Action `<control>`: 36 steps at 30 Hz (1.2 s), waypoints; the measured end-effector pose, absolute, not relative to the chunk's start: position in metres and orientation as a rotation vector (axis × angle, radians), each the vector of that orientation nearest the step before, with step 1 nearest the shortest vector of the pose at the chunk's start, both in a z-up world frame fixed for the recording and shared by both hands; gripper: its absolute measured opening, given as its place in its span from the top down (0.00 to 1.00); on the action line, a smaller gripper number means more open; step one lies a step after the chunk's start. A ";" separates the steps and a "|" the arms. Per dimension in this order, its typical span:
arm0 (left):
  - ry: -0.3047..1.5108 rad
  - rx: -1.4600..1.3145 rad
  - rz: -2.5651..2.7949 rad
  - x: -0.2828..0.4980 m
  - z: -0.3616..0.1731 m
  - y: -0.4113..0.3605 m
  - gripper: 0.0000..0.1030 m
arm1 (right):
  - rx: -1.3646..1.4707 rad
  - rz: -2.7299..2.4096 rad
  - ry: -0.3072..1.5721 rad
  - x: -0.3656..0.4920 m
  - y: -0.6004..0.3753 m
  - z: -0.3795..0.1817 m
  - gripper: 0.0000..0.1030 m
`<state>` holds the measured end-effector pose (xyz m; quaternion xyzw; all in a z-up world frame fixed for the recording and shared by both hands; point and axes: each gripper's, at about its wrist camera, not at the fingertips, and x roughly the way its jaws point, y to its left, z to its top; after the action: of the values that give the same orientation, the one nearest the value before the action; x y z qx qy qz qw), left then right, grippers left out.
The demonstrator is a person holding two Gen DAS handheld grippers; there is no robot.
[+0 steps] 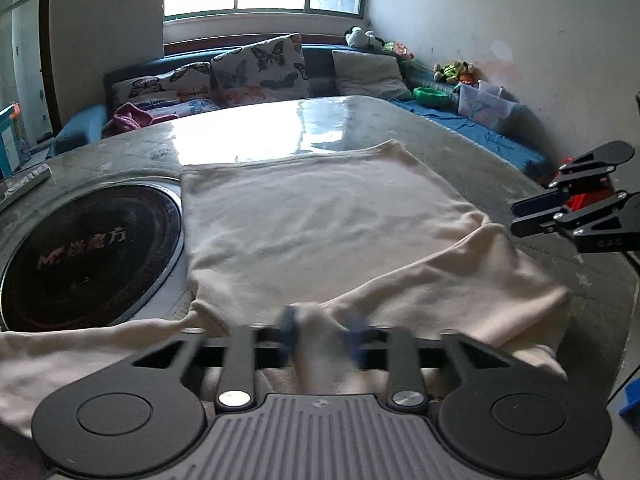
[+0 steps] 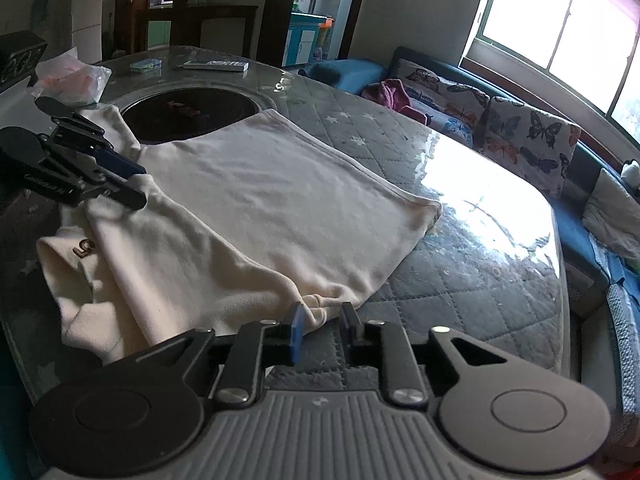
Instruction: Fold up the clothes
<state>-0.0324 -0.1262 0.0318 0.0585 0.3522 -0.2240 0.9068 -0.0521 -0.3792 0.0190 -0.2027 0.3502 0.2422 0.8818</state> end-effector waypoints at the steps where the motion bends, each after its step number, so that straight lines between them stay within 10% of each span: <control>1: 0.724 0.113 -0.460 -0.032 0.034 -0.125 0.94 | -0.423 0.509 0.729 -0.052 -0.379 0.019 0.82; 18: 0.457 0.132 -0.556 -0.074 0.117 -0.132 0.96 | -0.488 0.666 0.713 -0.039 -0.366 0.018 0.81; 36: 0.537 0.127 -0.530 -0.058 0.093 -0.135 0.96 | -0.459 0.600 0.729 -0.040 -0.384 0.014 0.96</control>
<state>-0.0581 -0.1350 0.0927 0.0621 0.2618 -0.2587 0.9277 -0.0403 -0.3840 0.0138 -0.2190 0.3480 0.2865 0.8654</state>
